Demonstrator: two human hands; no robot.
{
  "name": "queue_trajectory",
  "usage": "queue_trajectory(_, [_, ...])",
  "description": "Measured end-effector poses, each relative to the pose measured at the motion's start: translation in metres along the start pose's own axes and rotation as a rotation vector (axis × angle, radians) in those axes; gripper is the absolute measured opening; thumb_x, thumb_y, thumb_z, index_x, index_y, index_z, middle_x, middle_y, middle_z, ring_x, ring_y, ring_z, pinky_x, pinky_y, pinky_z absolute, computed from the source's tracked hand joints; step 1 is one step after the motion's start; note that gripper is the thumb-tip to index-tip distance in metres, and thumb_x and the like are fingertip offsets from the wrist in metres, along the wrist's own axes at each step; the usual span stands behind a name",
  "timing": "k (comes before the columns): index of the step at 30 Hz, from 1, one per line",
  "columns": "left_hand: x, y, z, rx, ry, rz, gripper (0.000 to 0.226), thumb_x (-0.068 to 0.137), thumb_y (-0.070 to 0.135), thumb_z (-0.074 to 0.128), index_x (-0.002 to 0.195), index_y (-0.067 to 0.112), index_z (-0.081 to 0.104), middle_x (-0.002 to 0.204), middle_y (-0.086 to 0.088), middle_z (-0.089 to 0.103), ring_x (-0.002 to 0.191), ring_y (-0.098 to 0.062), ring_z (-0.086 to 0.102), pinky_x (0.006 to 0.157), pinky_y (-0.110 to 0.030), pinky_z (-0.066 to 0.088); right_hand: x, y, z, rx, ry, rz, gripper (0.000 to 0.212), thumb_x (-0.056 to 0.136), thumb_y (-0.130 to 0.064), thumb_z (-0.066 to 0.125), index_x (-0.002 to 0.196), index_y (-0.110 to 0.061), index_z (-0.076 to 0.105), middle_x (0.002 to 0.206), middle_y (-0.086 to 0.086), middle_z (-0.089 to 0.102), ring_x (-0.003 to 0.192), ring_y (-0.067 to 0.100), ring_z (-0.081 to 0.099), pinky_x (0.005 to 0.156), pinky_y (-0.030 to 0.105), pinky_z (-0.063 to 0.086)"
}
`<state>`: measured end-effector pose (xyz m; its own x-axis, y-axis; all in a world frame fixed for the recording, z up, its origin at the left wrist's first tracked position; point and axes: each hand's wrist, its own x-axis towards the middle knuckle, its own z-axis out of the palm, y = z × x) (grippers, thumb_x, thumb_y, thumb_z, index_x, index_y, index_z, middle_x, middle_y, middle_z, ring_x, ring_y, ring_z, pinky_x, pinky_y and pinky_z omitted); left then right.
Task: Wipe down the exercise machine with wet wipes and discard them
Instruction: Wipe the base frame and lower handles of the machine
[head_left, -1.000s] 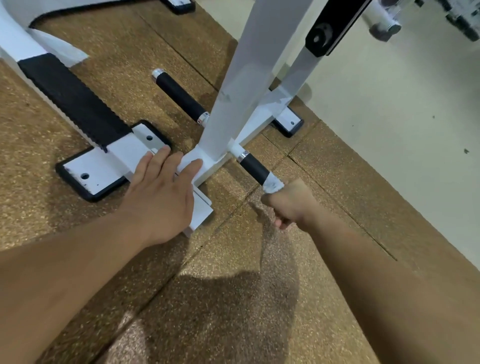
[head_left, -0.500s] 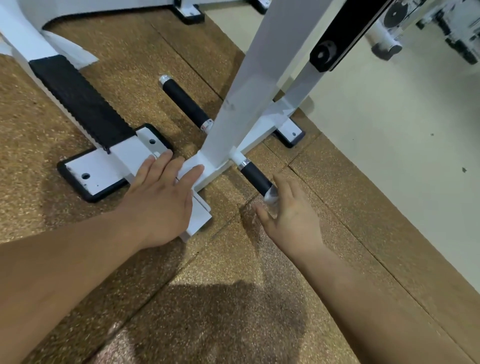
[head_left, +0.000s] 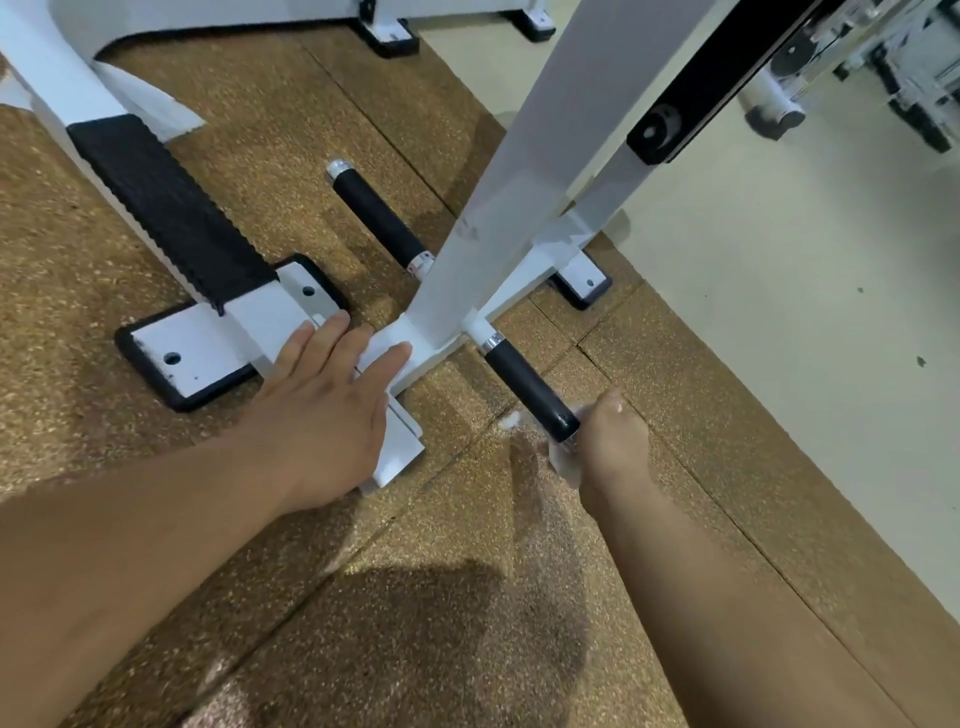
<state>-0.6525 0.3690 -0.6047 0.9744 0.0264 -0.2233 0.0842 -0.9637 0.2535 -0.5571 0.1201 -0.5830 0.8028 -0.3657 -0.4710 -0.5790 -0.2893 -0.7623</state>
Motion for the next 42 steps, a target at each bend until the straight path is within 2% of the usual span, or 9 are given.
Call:
queue_trajectory(4, [0.000, 0.000, 0.002, -0.004, 0.022, -0.006, 0.061, 0.104, 0.038, 0.010, 0.160, 0.033, -0.013, 0.170, -0.004, -0.010, 0.153, -0.024, -0.024, 0.124, -0.045, -0.017, 0.018, -0.042, 0.026, -0.193, 0.083, -0.275, 0.043, 0.112, -0.043, 0.033, 0.074, -0.023, 0.042, 0.073, 0.000, 0.046, 0.060, 0.013, 0.043, 0.075, 0.038, 0.043])
queue_trajectory(7, [0.000, 0.000, 0.003, 0.011, 0.018, 0.001, 0.062, 0.104, 0.038, 0.011, 0.160, 0.033, -0.015, 0.169, -0.005, -0.012, 0.152, -0.025, -0.026, 0.124, -0.046, -0.016, 0.014, -0.064, 0.049, -0.270, -0.136, -0.364, 0.047, 0.111, -0.047, 0.032, 0.082, -0.016, 0.054, 0.075, 0.000, 0.056, 0.065, 0.013, 0.053, 0.067, 0.031, 0.044])
queue_trajectory(10, [0.000, 0.000, 0.002, -0.003, 0.011, 0.002, 0.063, 0.104, 0.037, 0.015, 0.159, 0.033, -0.016, 0.169, -0.006, -0.015, 0.152, -0.026, -0.028, 0.123, -0.047, -0.017, 0.000, -0.057, 0.071, -0.759, -0.360, -0.540, 0.054, 0.110, -0.055, 0.027, 0.086, -0.017, 0.057, 0.081, 0.001, 0.063, 0.070, 0.015, 0.061, 0.070, 0.033, 0.050])
queue_trajectory(13, [0.000, 0.000, 0.000, 0.002, -0.010, 0.005, 0.065, 0.104, 0.036, 0.016, 0.159, 0.032, -0.019, 0.168, -0.005, -0.019, 0.151, -0.026, -0.031, 0.123, -0.048, -0.017, 0.001, -0.042, 0.072, -0.925, -0.294, -0.734, 0.054, 0.110, -0.055, 0.021, 0.099, -0.018, 0.059, 0.084, 0.000, 0.064, 0.083, 0.025, 0.066, 0.080, 0.040, 0.054])
queue_trajectory(17, [-0.001, -0.001, -0.002, -0.001, -0.022, 0.016, 0.064, 0.104, 0.036, 0.014, 0.158, 0.031, -0.020, 0.168, -0.005, -0.020, 0.150, -0.026, -0.032, 0.123, -0.049, -0.017, 0.004, -0.036, 0.056, -1.003, -0.369, -0.881, 0.039, 0.110, -0.050, 0.033, 0.121, -0.018, 0.053, 0.081, -0.008, 0.058, 0.070, 0.012, 0.057, 0.062, 0.032, 0.044])
queue_trajectory(21, [0.000, -0.003, -0.002, -0.008, -0.025, 0.018, 0.063, 0.105, 0.036, 0.013, 0.158, 0.031, -0.021, 0.168, -0.005, -0.020, 0.150, -0.026, -0.033, 0.123, -0.048, -0.017, 0.008, -0.038, 0.047, -0.671, -0.336, -0.627, 0.040, 0.114, -0.037, 0.033, 0.112, -0.010, 0.062, 0.084, 0.007, 0.071, 0.061, 0.014, 0.066, 0.054, 0.034, 0.054])
queue_trajectory(26, [0.000, -0.003, 0.002, -0.012, 0.010, 0.030, 0.065, 0.103, 0.038, 0.015, 0.159, 0.031, -0.016, 0.169, -0.007, -0.014, 0.152, -0.027, -0.028, 0.124, -0.048, -0.015, -0.002, -0.035, 0.026, -0.844, -0.248, -0.811, 0.015, 0.108, -0.014, 0.048, 0.112, -0.015, 0.063, 0.076, -0.006, 0.063, 0.061, 0.004, 0.059, 0.046, 0.014, 0.036])
queue_trajectory(35, [-0.001, -0.002, 0.001, 0.013, 0.013, 0.046, 0.069, 0.101, 0.037, 0.020, 0.160, 0.028, -0.017, 0.169, -0.012, -0.010, 0.152, -0.032, -0.025, 0.124, -0.050, -0.014, -0.028, -0.016, -0.048, -0.851, 0.066, -0.827, 0.020, 0.108, -0.016, 0.049, 0.107, -0.011, 0.069, 0.061, -0.006, 0.056, 0.045, 0.009, 0.051, 0.041, 0.015, 0.028])
queue_trajectory(42, [0.000, 0.000, 0.000, 0.004, 0.002, 0.020, 0.066, 0.103, 0.038, 0.015, 0.159, 0.030, -0.020, 0.169, -0.010, -0.013, 0.152, -0.029, -0.027, 0.124, -0.050, -0.016, 0.005, -0.062, -0.023, -0.562, 0.070, -0.350, 0.042, 0.110, -0.033, 0.048, 0.097, 0.003, 0.066, 0.089, 0.022, 0.071, 0.070, 0.030, 0.067, 0.063, 0.049, 0.061])
